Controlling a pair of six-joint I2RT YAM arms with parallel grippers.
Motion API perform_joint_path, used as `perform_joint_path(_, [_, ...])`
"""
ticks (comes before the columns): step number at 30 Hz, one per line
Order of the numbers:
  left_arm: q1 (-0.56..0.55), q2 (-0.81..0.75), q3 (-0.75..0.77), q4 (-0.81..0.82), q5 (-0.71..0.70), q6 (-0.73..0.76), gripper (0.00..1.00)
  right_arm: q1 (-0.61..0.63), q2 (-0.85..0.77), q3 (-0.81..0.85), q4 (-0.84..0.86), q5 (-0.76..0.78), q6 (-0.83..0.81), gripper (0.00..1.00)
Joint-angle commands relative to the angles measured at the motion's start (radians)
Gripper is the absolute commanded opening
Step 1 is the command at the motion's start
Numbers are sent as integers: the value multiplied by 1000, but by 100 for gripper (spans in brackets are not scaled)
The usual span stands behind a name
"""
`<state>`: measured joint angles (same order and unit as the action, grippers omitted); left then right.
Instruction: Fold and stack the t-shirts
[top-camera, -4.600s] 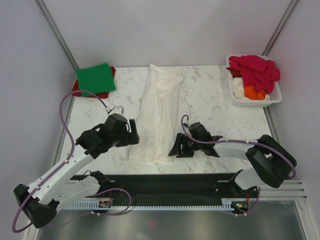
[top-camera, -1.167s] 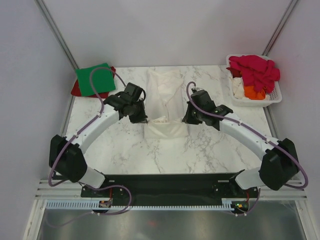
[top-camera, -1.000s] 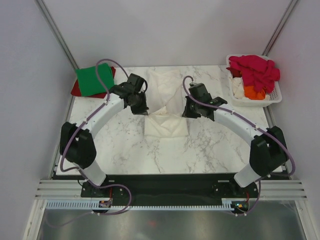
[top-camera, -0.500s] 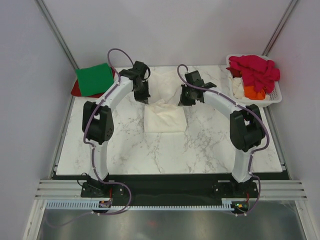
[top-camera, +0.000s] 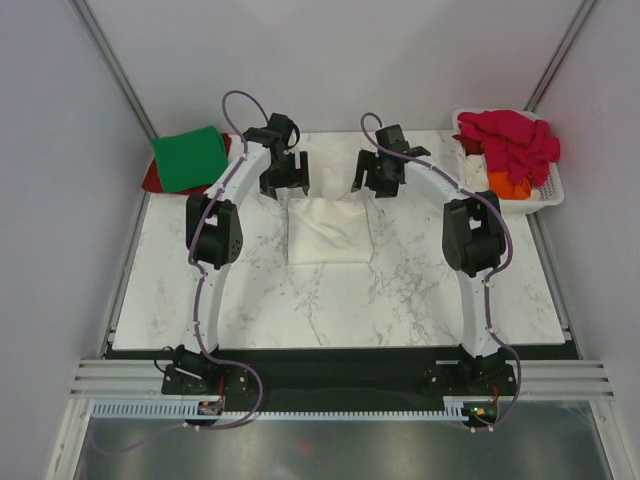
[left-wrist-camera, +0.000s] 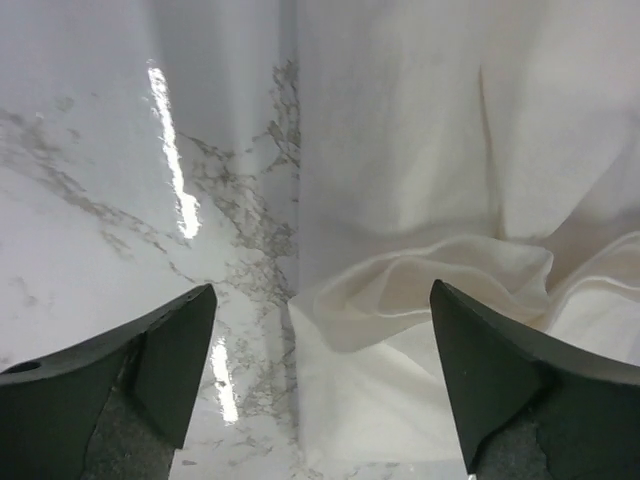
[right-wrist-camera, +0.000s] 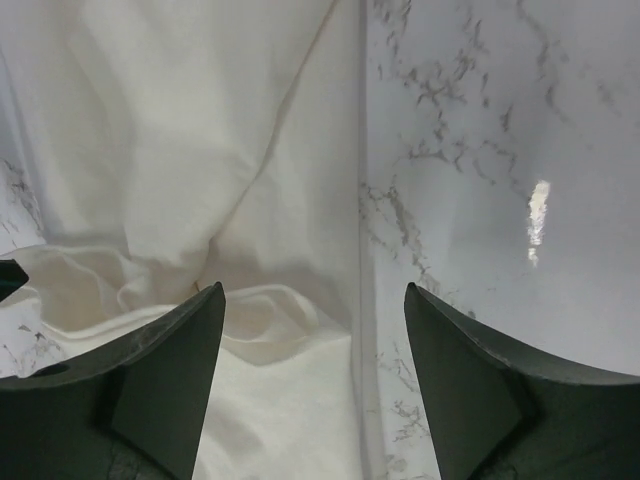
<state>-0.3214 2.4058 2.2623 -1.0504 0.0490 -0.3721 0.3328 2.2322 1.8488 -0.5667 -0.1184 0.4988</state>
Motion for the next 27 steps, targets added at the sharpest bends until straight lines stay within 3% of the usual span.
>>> perform_joint_path(1, [7,-126,66,-37,-124,30,98,-21,-97,60,-41,58,-49,82])
perform_joint_path(6, [-4,-308,-68,-31,-193,-3,98,-14,-350,-169,10,59,-48,84])
perform_joint_path(11, [-77,-409,-312,78,-23,-34,94,21,-522,-511,184,-178,20,66])
perform_joint_path(13, [-123,-375,-317,110,26,-36,93,35,-519,-587,267,-257,35,55])
perform_joint_path(15, [-151,-295,-262,109,66,-34,91,48,-487,-615,344,-366,55,49])
perform_joint_path(19, [-163,-169,-161,110,92,-33,89,48,-378,-585,422,-443,69,34])
perform_joint_path(27, [-140,-4,-84,110,54,-5,87,9,-132,-372,393,-432,41,34])
